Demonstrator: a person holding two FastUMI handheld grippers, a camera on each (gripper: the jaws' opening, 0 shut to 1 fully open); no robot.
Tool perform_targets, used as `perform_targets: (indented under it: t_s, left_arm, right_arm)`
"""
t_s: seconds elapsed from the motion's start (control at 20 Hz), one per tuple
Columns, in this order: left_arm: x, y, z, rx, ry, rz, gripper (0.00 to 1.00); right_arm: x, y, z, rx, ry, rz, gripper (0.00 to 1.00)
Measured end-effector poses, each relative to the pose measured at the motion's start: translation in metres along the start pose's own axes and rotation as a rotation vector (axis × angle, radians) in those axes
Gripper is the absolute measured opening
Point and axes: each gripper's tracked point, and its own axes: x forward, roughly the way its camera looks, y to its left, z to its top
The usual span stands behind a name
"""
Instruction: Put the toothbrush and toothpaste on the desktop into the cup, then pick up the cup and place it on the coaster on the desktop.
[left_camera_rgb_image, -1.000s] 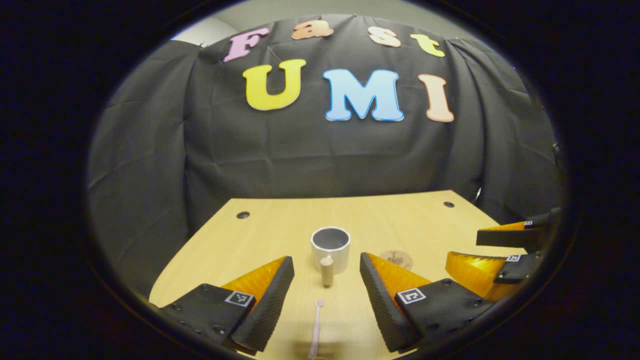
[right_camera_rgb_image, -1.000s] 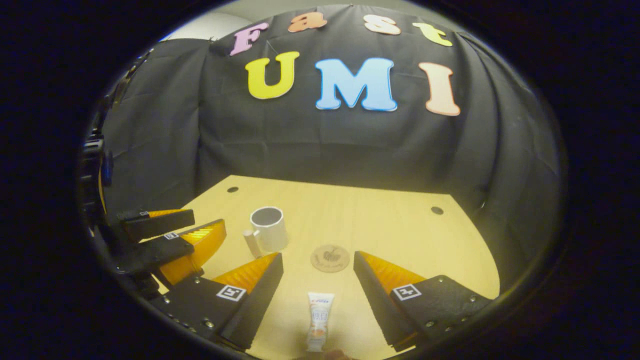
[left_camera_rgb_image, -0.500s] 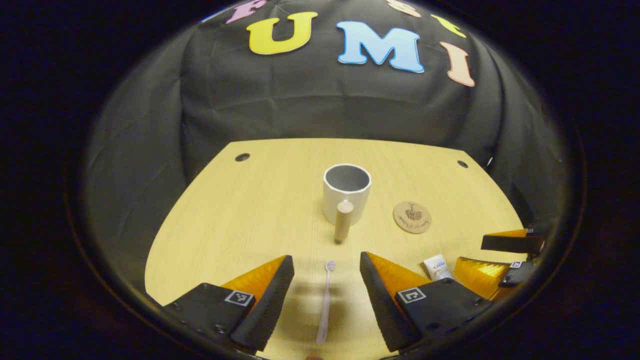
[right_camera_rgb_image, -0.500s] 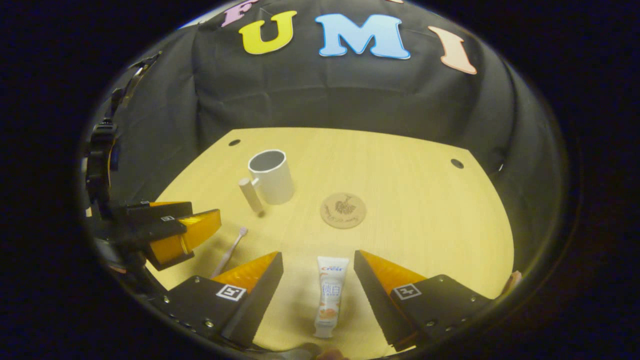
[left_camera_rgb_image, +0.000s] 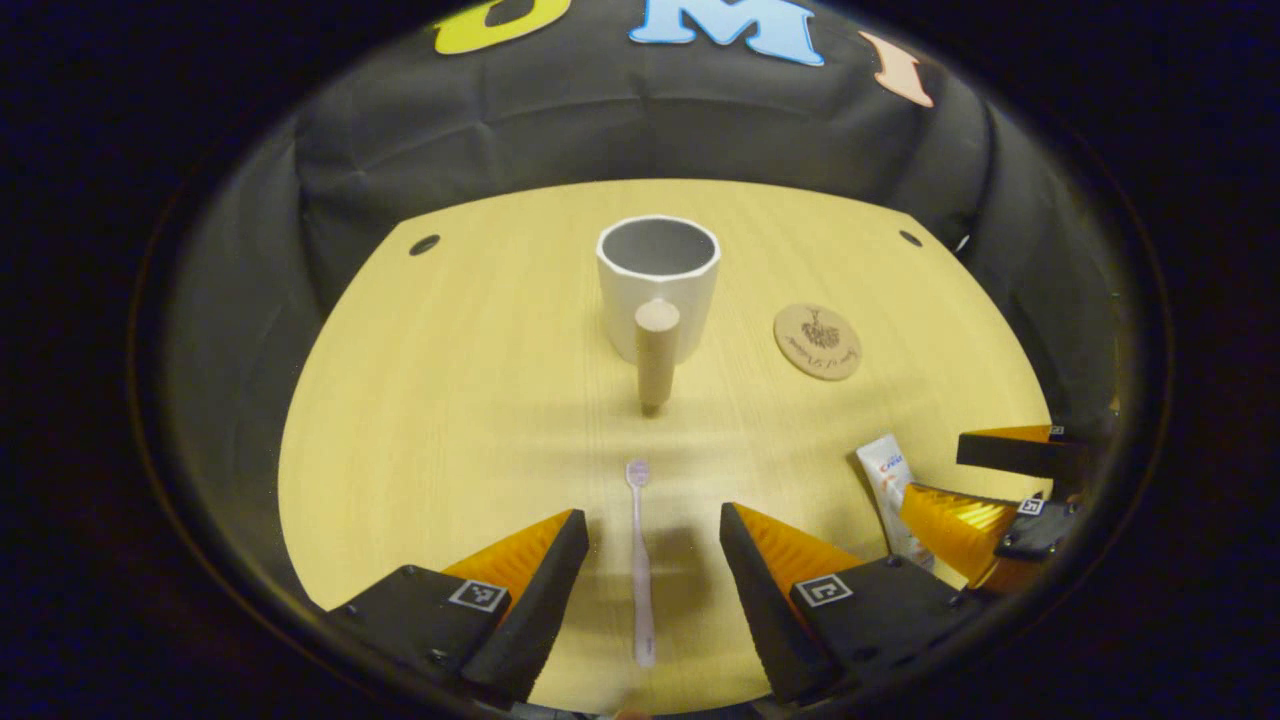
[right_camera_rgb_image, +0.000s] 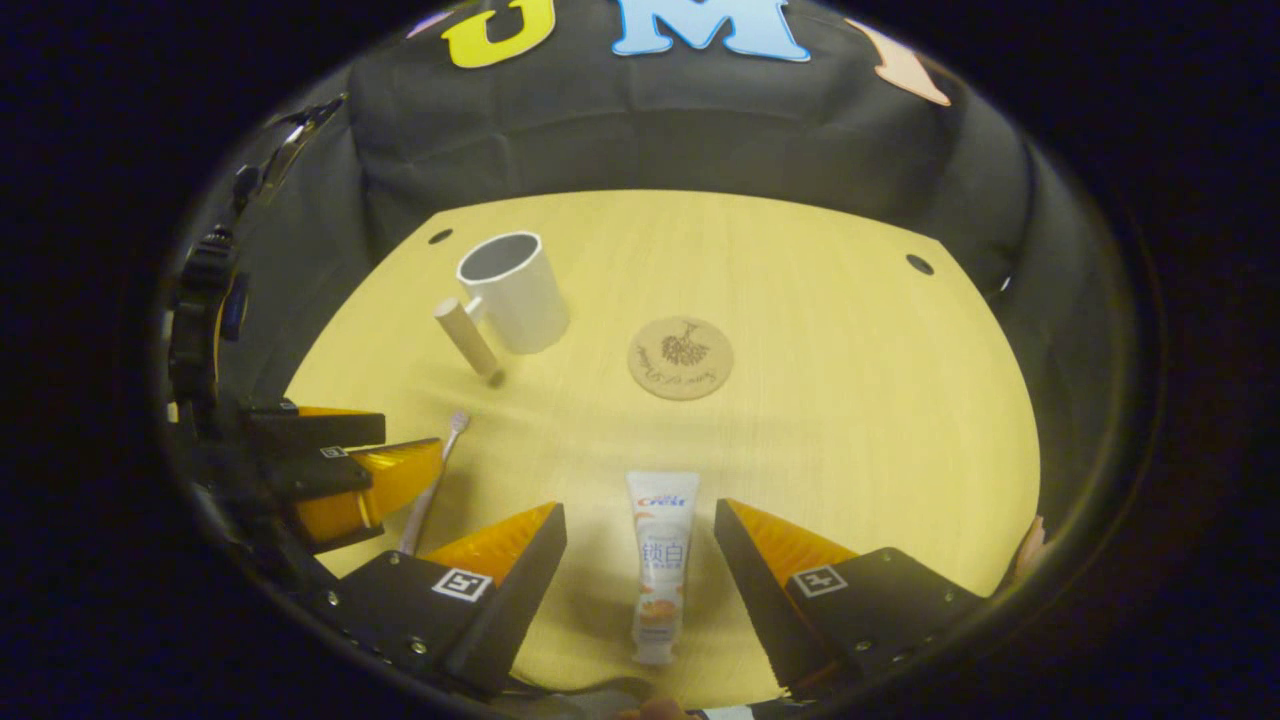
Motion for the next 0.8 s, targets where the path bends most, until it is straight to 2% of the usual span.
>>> perform_targets:
  t_s: [0.25,0.4,0.75,0.8]
  left_arm:
    - [0.015,0.004,-0.029,-0.017,0.16,-0.032,0.89]
    - [0.015,0.011,-0.046,-0.014,0.254,-0.02,0.89]
    - [0.026,0.011,-0.06,-0.012,0.328,-0.022,0.9]
    - [0.025,0.011,-0.06,-0.003,0.328,-0.021,0.82]
  right_arm:
    - [0.011,-0.006,-0.023,0.029,0.142,-0.022,0.93]
    - [0.015,-0.006,-0.036,0.048,0.223,-0.021,0.93]
    - [0.022,-0.004,-0.044,0.095,0.291,-0.006,0.93]
    - [0.023,-0.005,-0.044,0.096,0.298,-0.01,0.93]
